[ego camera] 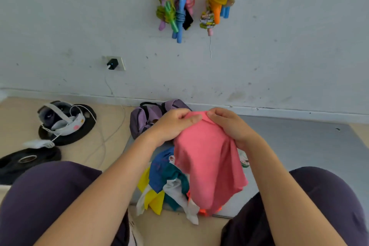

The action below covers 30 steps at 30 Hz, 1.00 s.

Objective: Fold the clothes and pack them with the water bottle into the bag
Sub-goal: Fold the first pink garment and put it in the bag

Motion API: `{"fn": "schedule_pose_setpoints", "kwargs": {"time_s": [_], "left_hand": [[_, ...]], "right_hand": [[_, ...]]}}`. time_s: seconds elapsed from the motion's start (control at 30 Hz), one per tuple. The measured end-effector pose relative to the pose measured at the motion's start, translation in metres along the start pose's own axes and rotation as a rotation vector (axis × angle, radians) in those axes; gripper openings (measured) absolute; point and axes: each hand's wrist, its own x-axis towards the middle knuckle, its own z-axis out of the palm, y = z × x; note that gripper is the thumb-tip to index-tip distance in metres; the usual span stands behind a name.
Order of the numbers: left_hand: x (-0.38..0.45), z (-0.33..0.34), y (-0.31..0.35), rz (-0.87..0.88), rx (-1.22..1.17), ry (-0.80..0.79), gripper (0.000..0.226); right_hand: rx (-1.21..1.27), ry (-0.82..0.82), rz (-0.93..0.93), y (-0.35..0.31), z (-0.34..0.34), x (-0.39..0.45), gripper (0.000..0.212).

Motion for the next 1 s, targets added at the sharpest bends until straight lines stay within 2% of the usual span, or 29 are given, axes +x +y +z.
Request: {"fn": "schedule_pose_setpoints", "kwargs": {"time_s": [0.03, 0.07, 0.13, 0.17, 0.2, 0.3, 0.37, 0.47, 0.53, 0.63, 0.77, 0.9, 1.0], "left_hand": [[-0.007, -0.003, 0.009, 0.013, 0.000, 0.035, 0.066], [-0.012, -0.006, 0.015, 0.016, -0.012, 0.068, 0.061], [-0.019, -0.012, 0.021, 0.016, -0.025, 0.111, 0.062], [-0.022, -0.016, 0.022, 0.009, -0.023, 0.116, 0.064], [-0.023, -0.019, 0.021, 0.007, -0.024, 0.115, 0.060], [-0.025, -0.030, 0.017, 0.043, -0.039, 0.089, 0.037], [-0.022, -0.038, 0.014, 0.081, -0.079, 0.038, 0.019], [-0.012, -0.046, 0.011, 0.142, -0.041, -0.031, 0.012], [0.000, -0.049, 0.011, 0.161, 0.001, -0.053, 0.012], [0.020, -0.050, 0.011, 0.156, 0.078, -0.066, 0.029], [0.043, -0.047, 0.001, 0.165, 0.020, -0.012, 0.041], [0.052, -0.041, -0.014, 0.149, 0.023, 0.011, 0.029], [0.056, -0.042, -0.017, 0.116, 0.014, -0.012, 0.022]], "right_hand": [[-0.026, -0.005, -0.007, -0.008, 0.000, -0.007, 0.011], [-0.031, -0.034, -0.004, -0.015, 0.001, -0.013, 0.019], [-0.059, -0.114, 0.018, -0.027, 0.002, -0.022, 0.049], [-0.097, -0.130, 0.009, -0.033, 0.004, -0.026, 0.054], [-0.142, -0.132, -0.022, -0.038, 0.006, -0.029, 0.050], [-0.326, -0.077, -0.118, -0.051, 0.014, -0.026, 0.018], [-0.405, -0.065, -0.112, -0.056, 0.013, -0.019, 0.014], [-0.546, -0.014, -0.119, -0.055, 0.006, -0.004, 0.015], [-0.557, 0.012, -0.140, -0.050, 0.000, 0.011, 0.016], [-0.480, 0.017, -0.155, -0.045, -0.010, 0.033, 0.018], [-0.383, -0.058, -0.080, -0.032, -0.018, 0.052, 0.017], [-0.320, -0.166, 0.016, -0.015, -0.009, 0.060, 0.029], [-0.304, -0.226, -0.008, -0.016, -0.006, 0.068, 0.017]]}}
